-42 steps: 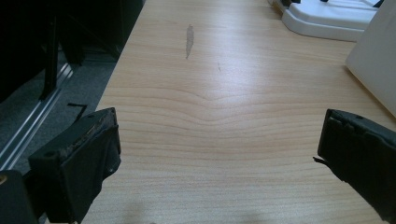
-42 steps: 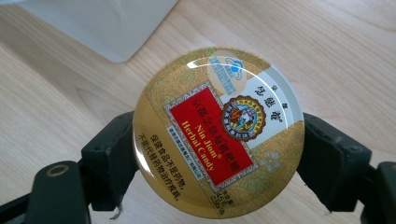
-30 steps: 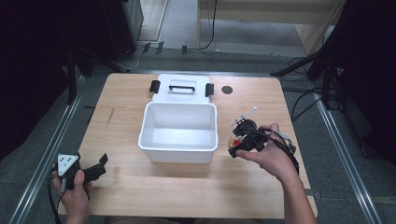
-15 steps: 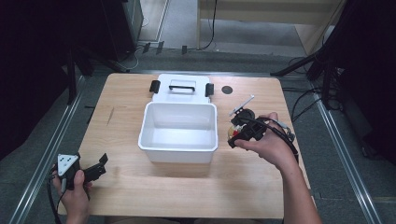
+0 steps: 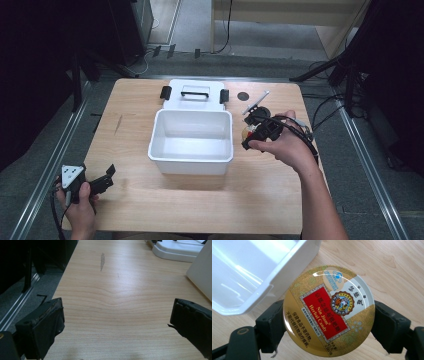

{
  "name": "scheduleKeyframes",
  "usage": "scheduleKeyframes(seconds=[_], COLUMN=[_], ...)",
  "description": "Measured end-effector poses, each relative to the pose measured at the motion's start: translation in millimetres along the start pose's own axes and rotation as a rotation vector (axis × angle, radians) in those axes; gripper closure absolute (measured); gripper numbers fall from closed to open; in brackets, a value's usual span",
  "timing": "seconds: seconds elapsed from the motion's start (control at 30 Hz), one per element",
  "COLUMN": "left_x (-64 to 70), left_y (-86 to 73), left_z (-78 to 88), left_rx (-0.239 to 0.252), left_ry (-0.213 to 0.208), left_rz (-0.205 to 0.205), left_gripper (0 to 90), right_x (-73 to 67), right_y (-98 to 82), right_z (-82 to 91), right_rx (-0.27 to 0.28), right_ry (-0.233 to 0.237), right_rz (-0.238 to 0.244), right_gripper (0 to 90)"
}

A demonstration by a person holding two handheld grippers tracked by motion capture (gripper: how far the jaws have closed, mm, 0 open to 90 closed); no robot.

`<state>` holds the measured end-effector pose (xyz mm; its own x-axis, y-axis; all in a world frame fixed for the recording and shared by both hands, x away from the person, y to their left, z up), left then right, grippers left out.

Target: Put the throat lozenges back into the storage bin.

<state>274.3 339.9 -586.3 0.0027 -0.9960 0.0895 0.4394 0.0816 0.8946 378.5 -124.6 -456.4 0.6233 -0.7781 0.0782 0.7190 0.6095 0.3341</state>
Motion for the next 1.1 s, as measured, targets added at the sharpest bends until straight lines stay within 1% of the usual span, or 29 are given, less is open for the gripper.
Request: scheduleKeyframes(seconds=[0.03, 0.07, 0.17, 0.23, 0.27, 0.3, 0.37, 0.4, 0.47, 0.67, 0.7, 0.97, 1.1], left_x=[0.0, 0.0, 0.8, 1.4, 1.3, 1.1, 0.6, 0.6, 0.7, 0.8, 0.8, 1.0, 1.0], left_y=[0.0, 0.1, -0.1, 0.0, 0.0, -0.1, -0.1, -0.1, 0.0, 0.0, 0.0, 0.1, 0.0], left_z=[0.0, -0.1, 0.1, -0.1, -0.1, 0.0, 0.0, 0.0, 0.0, 0.0, 0.0, -0.4, -0.4], left_rx=[0.000, 0.001, 0.000, 0.001, 0.001, 0.000, 0.000, 0.000, 0.000, 0.001, 0.001, 0.000, -0.001], left_ry=[0.000, -0.001, -0.006, -0.004, -0.004, -0.005, -0.008, -0.008, -0.006, -0.008, -0.008, -0.008, -0.009], left_rz=[0.000, 0.000, -0.005, -0.009, -0.010, -0.007, -0.001, -0.001, -0.003, -0.003, -0.003, -0.001, -0.001], left_gripper=[0.0, 0.0, 0.0, 0.0, 0.0, 0.0, 0.0, 0.0, 0.0, 0.0, 0.0, 0.0, 0.0], right_x=[0.5, -0.9, -2.7, -5.1, -5.9, -7.6, -8.7, -10.2, -10.5, -17.4, -17.9, -24.3, -30.1], right_y=[1.6, 3.0, 8.1, 11.6, 13.6, 14.9, 18.0, 19.1, 22.2, 29.0, 30.0, 36.9, 42.9], right_z=[0.5, 0.9, 2.6, 4.1, 4.4, 4.7, 4.7, 5.0, 5.2, 6.0, 6.3, 6.0, 4.4], right_rx=[0.000, -0.002, 0.000, 0.002, 0.006, 0.003, 0.001, -0.003, 0.001, 0.002, 0.002, 0.003, 0.004], right_ry=[-0.004, -0.003, -0.007, -0.006, -0.004, -0.002, -0.004, -0.003, -0.004, -0.001, -0.002, 0.004, 0.011], right_rz=[0.010, 0.003, 0.020, 0.017, 0.024, 0.020, 0.036, 0.031, 0.044, 0.056, 0.065, 0.074, 0.085], right_gripper=[20.6, 20.6, 20.5, 20.6, 20.6, 20.6, 20.6, 20.6, 20.6, 20.6, 20.6, 20.6, 20.6])
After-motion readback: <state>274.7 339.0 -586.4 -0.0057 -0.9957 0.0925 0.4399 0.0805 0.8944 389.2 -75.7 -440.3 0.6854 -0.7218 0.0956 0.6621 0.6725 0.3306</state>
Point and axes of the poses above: each handheld gripper's, and its own axes: z roughly backward along the jaws, y roughly out of its top, x roughly to its right, the point moved 8 cm from there along -z, roughly forward along the jaws, and after that the axes turned 2 degrees about -z, right-handed, at the moved point
